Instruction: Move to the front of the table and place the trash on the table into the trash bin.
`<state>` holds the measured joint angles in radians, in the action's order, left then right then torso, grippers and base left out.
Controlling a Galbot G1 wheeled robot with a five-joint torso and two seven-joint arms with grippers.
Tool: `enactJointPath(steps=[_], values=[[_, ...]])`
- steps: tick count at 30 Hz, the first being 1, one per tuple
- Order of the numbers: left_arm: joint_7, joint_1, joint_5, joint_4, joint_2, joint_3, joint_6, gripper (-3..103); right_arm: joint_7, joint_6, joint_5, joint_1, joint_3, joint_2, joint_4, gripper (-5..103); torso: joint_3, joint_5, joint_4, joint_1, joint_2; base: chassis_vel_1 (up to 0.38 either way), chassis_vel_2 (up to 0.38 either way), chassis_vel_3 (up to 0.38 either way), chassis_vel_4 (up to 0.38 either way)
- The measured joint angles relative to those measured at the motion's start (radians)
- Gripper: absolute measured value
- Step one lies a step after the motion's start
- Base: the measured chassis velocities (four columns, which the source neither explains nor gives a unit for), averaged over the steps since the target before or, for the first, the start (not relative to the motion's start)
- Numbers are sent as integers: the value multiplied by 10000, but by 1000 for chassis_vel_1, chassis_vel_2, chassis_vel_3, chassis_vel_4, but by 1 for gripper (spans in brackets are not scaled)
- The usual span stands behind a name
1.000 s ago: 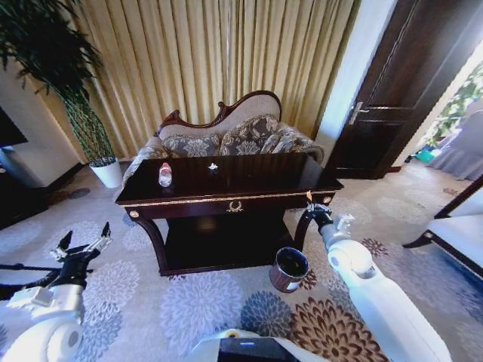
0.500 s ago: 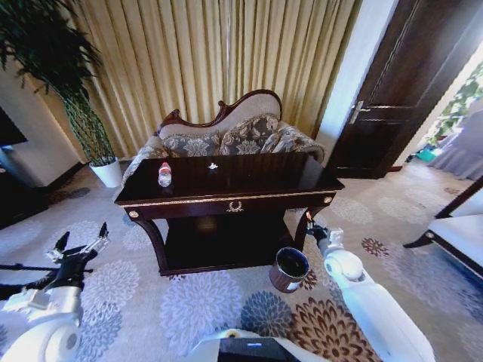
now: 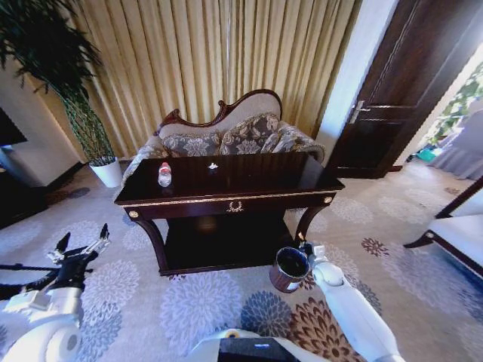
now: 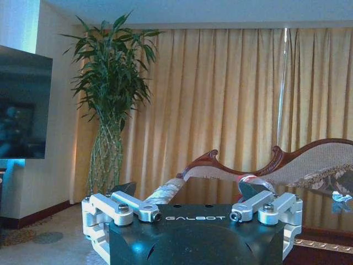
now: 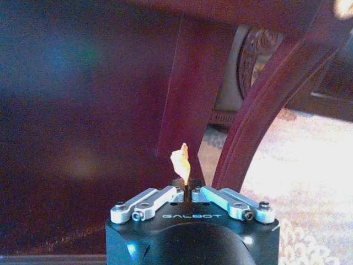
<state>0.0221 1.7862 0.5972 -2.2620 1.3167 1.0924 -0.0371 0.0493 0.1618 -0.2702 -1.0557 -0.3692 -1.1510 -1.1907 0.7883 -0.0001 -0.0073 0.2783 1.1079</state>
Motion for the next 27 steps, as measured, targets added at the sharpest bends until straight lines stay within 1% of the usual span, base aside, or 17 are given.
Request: enactJointPath(steps=[1,2,3,5,6,8,9,11,12,14,21,27], values=[[0,0,0,0,0,0,0,100,0,0,0,0,0,0,0,2,0,0,0,0,0,0,0,0,0],[-1,-34,-3,2,28,-6,1,100,-14,-125,168,341,85,-182,656,2,0,0,2,0,0,0,0,0,0],[-1,-34,-3,2,28,-6,1,100,-14,-125,168,341,85,-182,656,2,0,0,2,0,0,0,0,0,0],[-1,-40,-4,-48,57,-6,2,100,-14,-352,389,864,253,-459,1605,2,0,0,1,1,0,0,0,0,0],[-1,-40,-4,-48,57,-6,2,100,-14,-352,389,864,253,-459,1605,2,0,0,1,1,0,0,0,0,0],[-1,-8,-4,-87,55,24,1,100,-9,-471,569,1329,344,-755,2321,2,0,0,2,0,0,0,0,0,0],[-1,-8,-4,-87,55,24,1,100,-9,-471,569,1329,344,-755,2321,2,0,0,2,0,0,0,0,0,0],[0,29,-3,-106,29,61,1,100,17,-580,727,1736,342,-1032,2978,2,0,1,4,0,0,0,0,0,0],[0,29,-3,-106,29,61,1,100,17,-580,727,1736,342,-1032,2978,2,0,1,4,0,0,0,0,0,0],[1,81,3,-112,-10,106,1,100,40,-693,973,2066,267,-1234,3574,2,0,0,3,0,0,0,0,0,0],[0,125,21,-99,-22,147,0,100,44,-901,1431,2177,134,-1180,3973,2,0,0,0,0,1,0,0,0,0],[-3,116,27,-167,6,102,-1,100,46,-932,1484,2155,125,-1025,3974,2,0,0,0,0,0,0,0,0,0]])
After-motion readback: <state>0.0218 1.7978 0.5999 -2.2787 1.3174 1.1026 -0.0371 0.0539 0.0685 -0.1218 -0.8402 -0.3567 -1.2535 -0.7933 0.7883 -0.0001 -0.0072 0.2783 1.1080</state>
